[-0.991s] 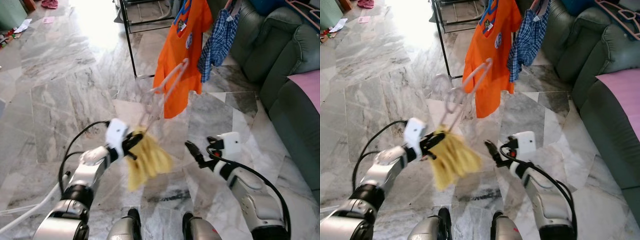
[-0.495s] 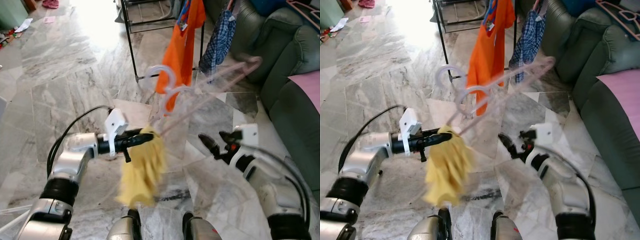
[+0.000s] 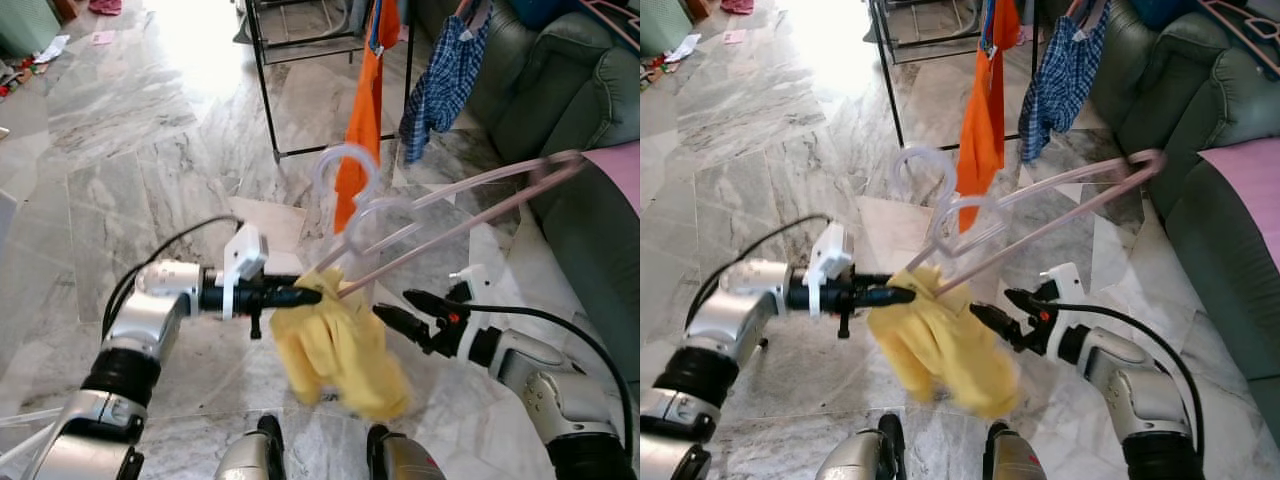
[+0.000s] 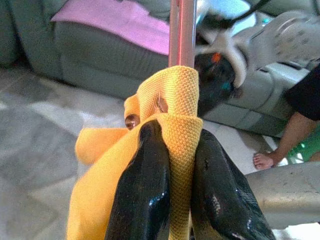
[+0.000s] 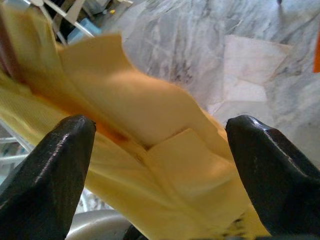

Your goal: Hang hanger

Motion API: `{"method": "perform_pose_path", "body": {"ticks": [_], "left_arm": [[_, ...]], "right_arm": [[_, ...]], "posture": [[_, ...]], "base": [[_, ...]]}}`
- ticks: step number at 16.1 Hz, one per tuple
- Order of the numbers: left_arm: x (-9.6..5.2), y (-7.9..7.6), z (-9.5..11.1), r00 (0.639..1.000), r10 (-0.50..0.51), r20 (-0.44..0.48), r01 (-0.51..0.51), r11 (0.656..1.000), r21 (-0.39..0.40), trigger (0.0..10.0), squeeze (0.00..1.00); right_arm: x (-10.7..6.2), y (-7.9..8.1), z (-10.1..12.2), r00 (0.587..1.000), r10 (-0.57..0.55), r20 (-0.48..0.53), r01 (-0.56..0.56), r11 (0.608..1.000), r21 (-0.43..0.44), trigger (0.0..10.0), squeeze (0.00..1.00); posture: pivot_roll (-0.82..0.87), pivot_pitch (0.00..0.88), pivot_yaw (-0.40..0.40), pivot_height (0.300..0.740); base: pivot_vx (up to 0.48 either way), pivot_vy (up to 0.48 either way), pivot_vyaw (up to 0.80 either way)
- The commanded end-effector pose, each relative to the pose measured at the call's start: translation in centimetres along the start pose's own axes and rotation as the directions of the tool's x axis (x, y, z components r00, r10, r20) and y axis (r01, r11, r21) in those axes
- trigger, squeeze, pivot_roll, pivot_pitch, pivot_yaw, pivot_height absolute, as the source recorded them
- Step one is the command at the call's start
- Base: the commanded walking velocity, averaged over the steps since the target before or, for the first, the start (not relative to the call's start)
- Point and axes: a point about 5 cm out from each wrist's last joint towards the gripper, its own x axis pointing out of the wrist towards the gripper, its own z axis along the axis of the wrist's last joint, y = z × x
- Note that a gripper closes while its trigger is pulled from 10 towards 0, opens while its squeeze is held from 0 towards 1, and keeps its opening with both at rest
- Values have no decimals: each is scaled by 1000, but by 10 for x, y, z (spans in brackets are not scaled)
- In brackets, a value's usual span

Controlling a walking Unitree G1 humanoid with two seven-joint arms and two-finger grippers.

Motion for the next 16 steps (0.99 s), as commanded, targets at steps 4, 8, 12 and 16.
{"method": "perform_pose_path", "body": {"ticks": [4,8,12,16], "left_arm": [[7,-13,44,983,-158,98,152,986,71,10000,0],[6,-30,62,958,-248,142,245,969,35,10000,0],[2,-35,65,959,-249,138,248,968,27,10000,0],[3,-38,77,953,-255,161,257,966,12,10000,0]], "right_arm": [[3,-3,-35,990,39,-132,-33,998,46,10000,0],[5,-10,-45,990,14,-141,-3,997,74,0,0],[6,-15,-47,994,-29,-108,36,997,64,0,0],[-1,-26,-54,989,-131,-74,136,989,55,0,0]], "posture": [[-162,260,65,740],[-143,261,64,740],[-138,268,66,740],[-138,271,67,740]], "base": [[0,0,0],[0,0,0],[0,0,0],[0,0,0]]}}
